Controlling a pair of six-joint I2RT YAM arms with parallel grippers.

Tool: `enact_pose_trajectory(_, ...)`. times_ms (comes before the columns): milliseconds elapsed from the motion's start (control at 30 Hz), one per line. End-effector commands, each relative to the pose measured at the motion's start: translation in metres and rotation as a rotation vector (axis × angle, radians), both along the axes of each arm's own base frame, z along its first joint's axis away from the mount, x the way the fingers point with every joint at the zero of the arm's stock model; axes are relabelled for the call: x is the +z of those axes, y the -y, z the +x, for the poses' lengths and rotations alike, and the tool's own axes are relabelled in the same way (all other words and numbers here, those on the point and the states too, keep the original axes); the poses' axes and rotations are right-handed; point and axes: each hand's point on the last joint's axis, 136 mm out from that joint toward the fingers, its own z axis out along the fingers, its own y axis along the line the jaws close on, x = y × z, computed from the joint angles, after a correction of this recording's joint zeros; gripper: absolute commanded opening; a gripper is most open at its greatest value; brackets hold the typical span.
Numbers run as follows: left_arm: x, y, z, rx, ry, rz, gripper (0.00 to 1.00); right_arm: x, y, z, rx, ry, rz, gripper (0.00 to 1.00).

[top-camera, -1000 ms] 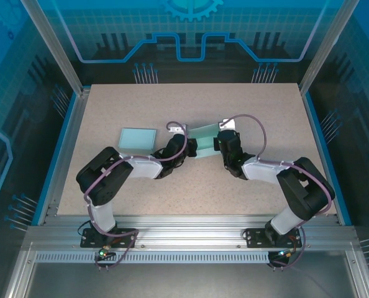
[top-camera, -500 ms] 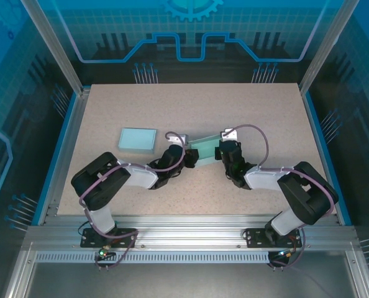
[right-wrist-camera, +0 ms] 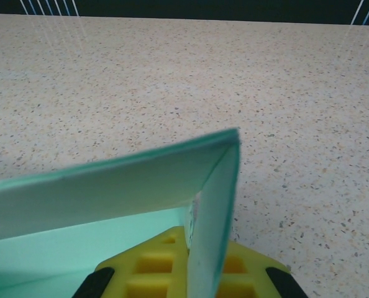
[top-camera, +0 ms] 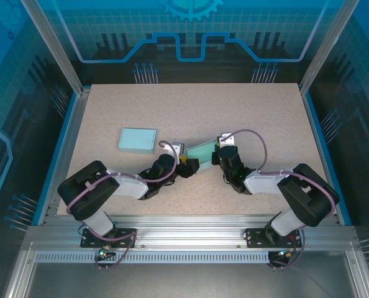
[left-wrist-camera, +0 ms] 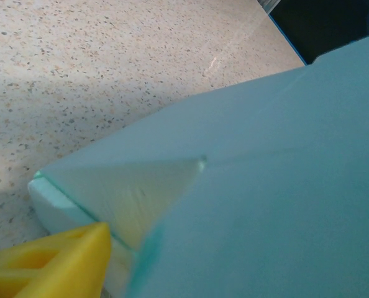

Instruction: Fold the paper box

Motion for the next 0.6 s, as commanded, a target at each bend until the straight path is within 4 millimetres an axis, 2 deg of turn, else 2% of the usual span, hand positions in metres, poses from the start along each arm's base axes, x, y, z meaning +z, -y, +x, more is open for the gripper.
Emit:
enact_pose_trajectory(0,-0.006,-0.005,-0.019,-0.050,-0.004,0.037,0.81,-0.044,0.003,-0.025,0.048,-0.145,-0.078,0.00)
enact_pose_trajectory(133,-0.009,-0.011,-0.023,-0.044,-0.009,0.046,0.89,-0.049,0.003,-0.025,0.045,-0.153,-0.080,0.00)
enact_pose_trajectory(300,-0.003,-0.019,-0.025,-0.019,0.008,0.029,0.93,-0.052,0.003,-0.025,0.041,-0.158,-0.085,0.00)
enact_pose_trajectory(433,0.013,-0.036,-0.029,0.032,0.055,0.016,0.95,-0.051,0.002,-0.026,0.048,-0.158,-0.091,0.00)
enact_pose_trajectory(567,0.045,-0.066,-0.033,0.121,0.125,0.047,0.93,-0.049,-0.001,-0.029,0.056,-0.151,-0.121,0.00)
